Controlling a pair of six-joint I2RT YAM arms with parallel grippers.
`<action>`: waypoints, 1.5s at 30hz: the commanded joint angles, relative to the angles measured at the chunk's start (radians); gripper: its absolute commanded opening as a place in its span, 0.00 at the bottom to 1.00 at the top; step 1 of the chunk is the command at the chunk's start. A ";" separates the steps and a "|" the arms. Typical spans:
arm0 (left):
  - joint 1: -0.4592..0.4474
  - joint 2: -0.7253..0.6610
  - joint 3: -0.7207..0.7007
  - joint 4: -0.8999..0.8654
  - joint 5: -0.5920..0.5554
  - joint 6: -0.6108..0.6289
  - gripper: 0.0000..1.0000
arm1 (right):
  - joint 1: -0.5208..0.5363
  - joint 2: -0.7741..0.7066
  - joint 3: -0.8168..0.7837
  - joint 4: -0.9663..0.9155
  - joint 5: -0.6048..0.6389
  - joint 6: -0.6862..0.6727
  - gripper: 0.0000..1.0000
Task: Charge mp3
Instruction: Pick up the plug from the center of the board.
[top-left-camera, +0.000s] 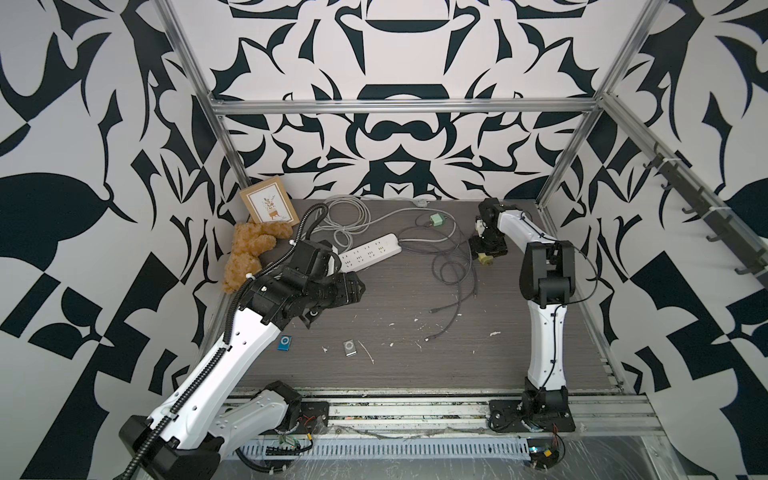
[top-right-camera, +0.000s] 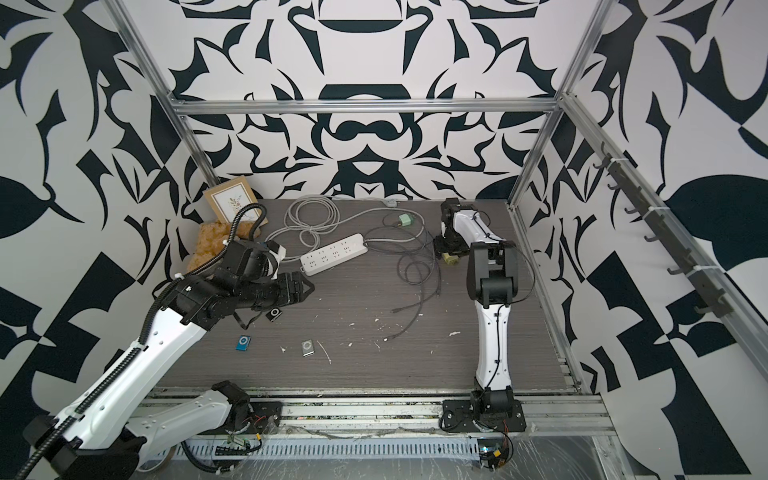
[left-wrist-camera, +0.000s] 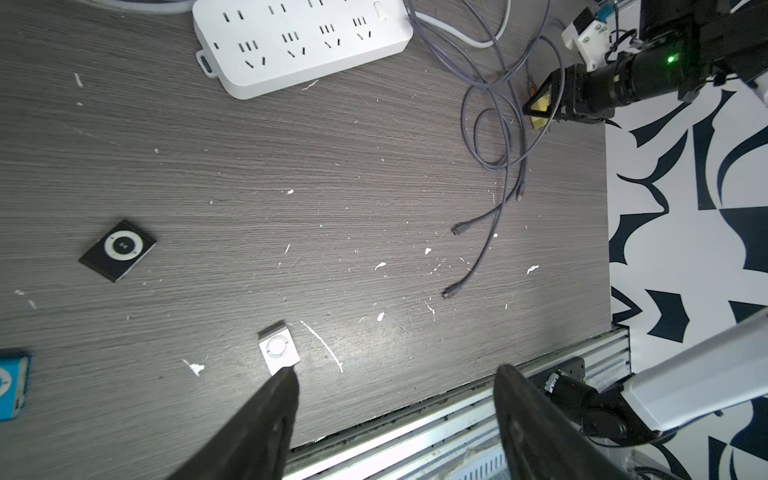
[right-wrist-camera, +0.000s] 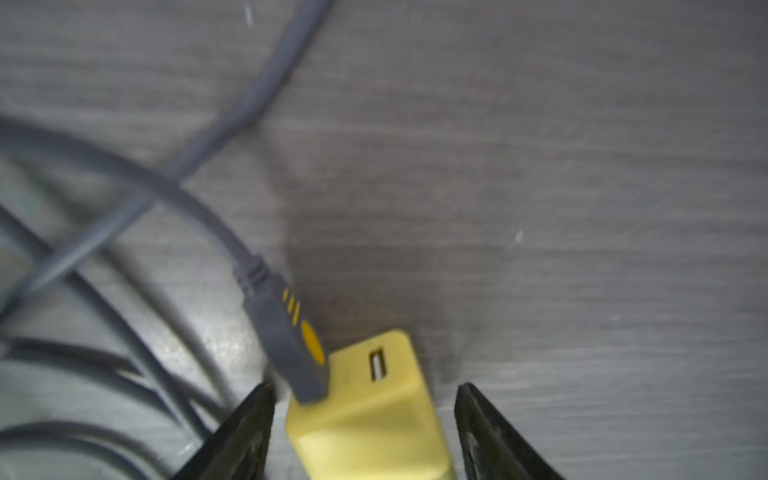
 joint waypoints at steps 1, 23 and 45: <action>0.001 -0.013 0.039 -0.062 -0.019 0.026 0.78 | -0.001 0.018 0.073 -0.061 0.019 -0.049 0.71; -0.155 0.313 0.189 0.538 0.110 0.167 0.81 | -0.068 -0.796 -0.134 0.086 -0.323 0.464 0.10; -0.168 0.828 0.831 0.480 0.099 0.206 0.86 | 0.175 -0.886 -0.014 0.177 -0.487 0.653 0.08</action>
